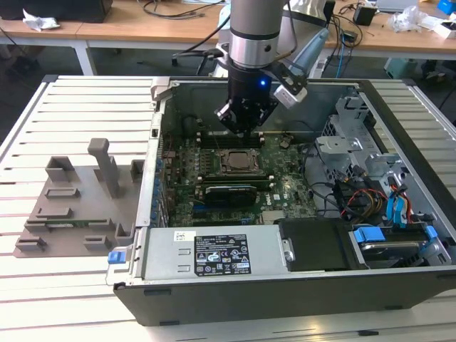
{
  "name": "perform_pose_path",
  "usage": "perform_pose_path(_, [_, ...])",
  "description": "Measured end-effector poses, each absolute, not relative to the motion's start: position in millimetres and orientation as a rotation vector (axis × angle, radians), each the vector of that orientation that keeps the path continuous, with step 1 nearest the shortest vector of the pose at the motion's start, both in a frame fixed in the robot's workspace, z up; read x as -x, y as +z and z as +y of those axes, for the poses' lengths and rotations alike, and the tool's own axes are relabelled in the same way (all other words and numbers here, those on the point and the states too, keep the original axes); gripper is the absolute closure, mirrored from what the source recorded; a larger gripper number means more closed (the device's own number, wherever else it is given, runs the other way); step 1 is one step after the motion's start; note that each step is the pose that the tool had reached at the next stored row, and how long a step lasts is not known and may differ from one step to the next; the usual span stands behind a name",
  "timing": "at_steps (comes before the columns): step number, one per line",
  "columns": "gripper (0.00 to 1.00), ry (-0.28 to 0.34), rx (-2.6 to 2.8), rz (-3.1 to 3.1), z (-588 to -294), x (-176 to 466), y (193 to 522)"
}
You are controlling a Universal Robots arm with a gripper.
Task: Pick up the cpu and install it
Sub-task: 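Install the first cpu locking lever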
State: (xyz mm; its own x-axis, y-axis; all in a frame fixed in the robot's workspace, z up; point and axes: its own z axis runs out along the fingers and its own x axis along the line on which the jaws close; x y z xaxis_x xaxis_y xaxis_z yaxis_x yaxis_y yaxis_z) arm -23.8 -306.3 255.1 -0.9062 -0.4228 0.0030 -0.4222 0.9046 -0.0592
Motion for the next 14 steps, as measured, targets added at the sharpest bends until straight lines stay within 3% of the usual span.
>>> perform_pose_path(14, [0.89, -0.09, 0.875, 3.002, -306.3, 23.8, 255.2])
